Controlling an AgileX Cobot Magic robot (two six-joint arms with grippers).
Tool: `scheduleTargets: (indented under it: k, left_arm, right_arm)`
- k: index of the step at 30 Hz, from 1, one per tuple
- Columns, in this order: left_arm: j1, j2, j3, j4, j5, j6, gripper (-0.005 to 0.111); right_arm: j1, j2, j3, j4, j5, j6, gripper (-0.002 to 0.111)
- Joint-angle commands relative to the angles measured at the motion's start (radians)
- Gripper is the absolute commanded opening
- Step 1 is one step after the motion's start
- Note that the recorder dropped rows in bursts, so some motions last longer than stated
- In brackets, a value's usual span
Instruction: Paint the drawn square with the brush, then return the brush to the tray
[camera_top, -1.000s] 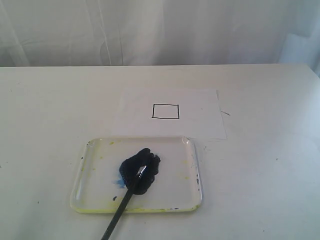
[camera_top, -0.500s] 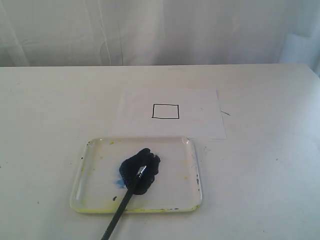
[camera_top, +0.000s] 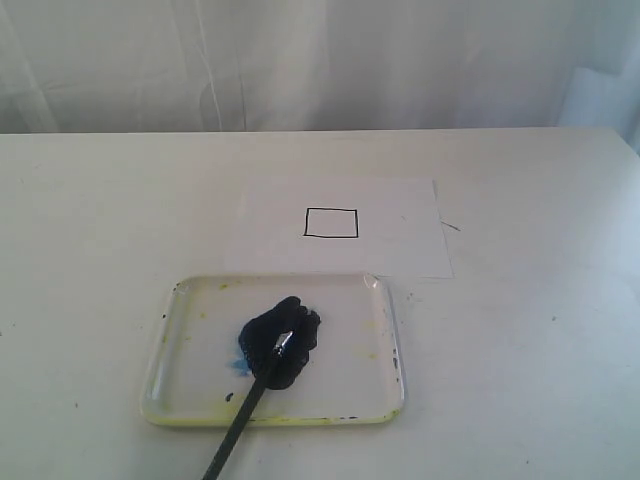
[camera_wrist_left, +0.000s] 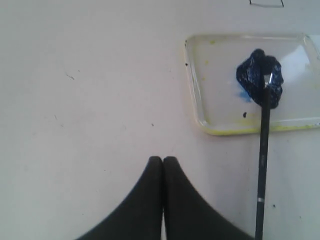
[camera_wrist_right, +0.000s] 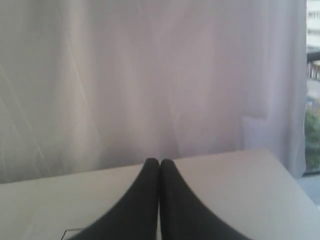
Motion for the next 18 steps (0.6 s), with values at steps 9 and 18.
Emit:
scheduleTargets:
  k: [9,18]
  left_arm:
    - [0.002,0.191,-0.013,-0.071,-0.035,0.067,0.000]
    - [0.002,0.241,-0.013,-0.114,-0.037,0.109,0.000]
  right_arm:
    - [-0.004,0.540,-0.295,0.009,0.180,-0.232,0.000]
    - [-0.004,0.916,-0.534,0.122,0.318,-0.366,0.042]
